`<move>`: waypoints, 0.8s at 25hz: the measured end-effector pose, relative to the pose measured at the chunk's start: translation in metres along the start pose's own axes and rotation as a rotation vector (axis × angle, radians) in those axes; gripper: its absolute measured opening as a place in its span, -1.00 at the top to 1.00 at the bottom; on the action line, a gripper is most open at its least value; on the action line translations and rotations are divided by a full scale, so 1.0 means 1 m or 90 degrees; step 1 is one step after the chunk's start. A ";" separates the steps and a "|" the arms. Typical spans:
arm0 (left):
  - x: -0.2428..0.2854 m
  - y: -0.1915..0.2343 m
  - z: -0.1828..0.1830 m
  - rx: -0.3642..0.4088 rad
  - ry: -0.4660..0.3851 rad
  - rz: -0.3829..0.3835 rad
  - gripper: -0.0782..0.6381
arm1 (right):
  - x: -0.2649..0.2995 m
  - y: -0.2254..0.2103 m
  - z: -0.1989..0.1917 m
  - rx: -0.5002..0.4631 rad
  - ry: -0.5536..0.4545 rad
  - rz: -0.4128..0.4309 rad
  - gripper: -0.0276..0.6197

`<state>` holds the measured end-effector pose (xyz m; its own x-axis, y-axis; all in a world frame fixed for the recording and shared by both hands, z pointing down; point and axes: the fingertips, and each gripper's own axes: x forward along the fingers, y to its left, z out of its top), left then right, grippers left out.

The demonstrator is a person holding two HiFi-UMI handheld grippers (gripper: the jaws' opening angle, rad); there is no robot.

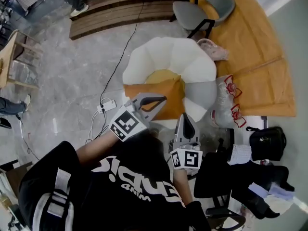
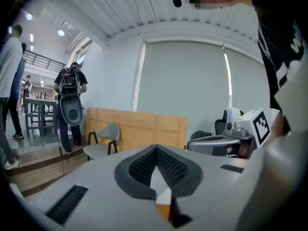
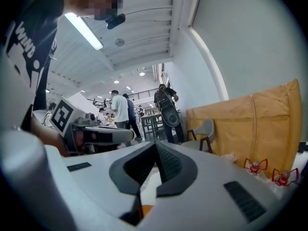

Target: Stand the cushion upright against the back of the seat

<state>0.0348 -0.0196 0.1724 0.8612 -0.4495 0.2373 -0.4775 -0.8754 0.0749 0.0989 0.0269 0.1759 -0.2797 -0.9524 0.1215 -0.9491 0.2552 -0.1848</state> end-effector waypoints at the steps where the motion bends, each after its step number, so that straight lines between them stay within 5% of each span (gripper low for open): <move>1: 0.004 0.004 -0.006 -0.004 0.009 -0.002 0.76 | 0.004 -0.002 -0.005 0.005 0.008 -0.003 0.85; 11: 0.051 0.039 -0.081 -0.021 0.089 -0.047 0.76 | 0.048 -0.041 -0.068 0.047 0.072 -0.051 0.85; 20: 0.101 0.065 -0.195 -0.007 0.183 -0.073 0.76 | 0.070 -0.096 -0.179 0.104 0.134 -0.109 0.85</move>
<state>0.0567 -0.0877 0.3897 0.8259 -0.2783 0.4904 -0.3835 -0.9148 0.1268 0.1442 -0.0343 0.3764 -0.1575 -0.9191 0.3611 -0.9540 0.0472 -0.2960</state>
